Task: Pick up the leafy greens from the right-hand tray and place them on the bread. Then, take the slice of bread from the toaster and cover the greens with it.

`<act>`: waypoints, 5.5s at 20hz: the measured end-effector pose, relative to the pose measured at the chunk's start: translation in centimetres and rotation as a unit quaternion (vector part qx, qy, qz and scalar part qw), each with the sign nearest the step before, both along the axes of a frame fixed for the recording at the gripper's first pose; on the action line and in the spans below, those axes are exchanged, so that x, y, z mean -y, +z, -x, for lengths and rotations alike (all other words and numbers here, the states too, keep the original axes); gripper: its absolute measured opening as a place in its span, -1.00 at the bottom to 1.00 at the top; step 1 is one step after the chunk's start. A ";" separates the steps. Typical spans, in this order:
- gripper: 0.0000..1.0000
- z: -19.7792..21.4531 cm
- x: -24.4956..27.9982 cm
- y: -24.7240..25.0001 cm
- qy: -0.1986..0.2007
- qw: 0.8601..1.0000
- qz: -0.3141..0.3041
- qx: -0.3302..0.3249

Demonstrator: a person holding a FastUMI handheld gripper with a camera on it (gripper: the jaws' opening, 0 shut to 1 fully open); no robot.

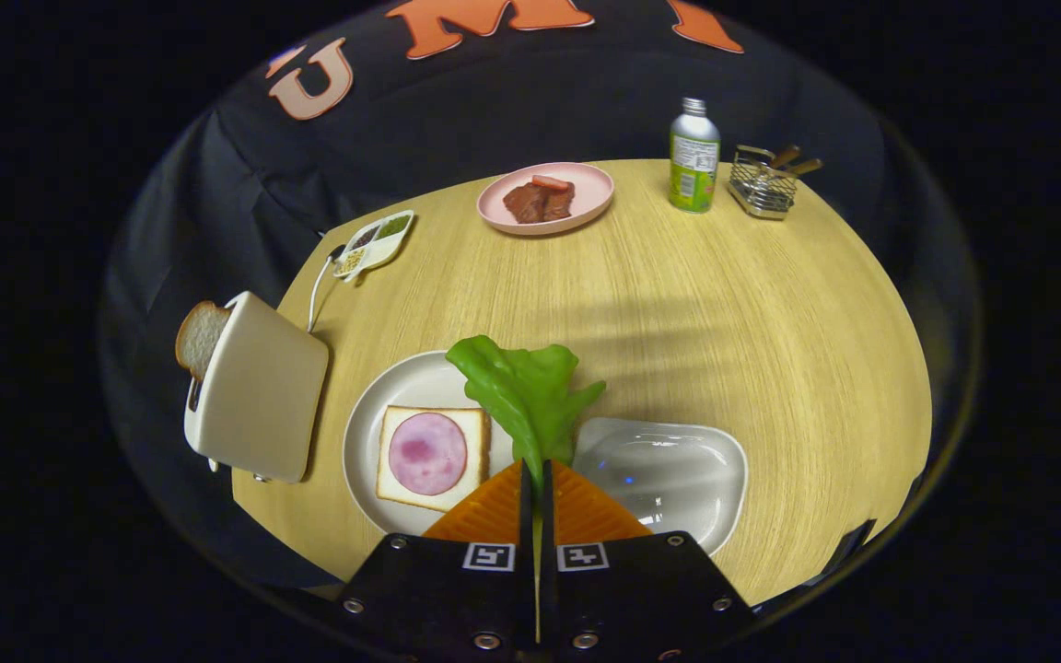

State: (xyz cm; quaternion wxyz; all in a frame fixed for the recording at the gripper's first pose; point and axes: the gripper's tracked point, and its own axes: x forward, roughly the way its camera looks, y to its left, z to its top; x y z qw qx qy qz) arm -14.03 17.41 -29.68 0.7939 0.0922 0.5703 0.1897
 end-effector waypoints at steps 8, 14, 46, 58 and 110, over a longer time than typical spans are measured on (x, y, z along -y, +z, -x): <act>-0.95 0.8 -4.8 -0.2 0.043 0.998 -0.035 -0.023; -0.94 1.6 -7.7 -1.2 0.072 0.996 -0.039 -0.045; 0.88 -4.7 -26.6 19.9 0.149 0.983 -0.087 0.061; 0.69 -4.7 -33.2 15.6 0.163 0.986 0.033 0.003; -0.81 1.7 -9.4 5.5 0.043 0.971 -0.196 -0.127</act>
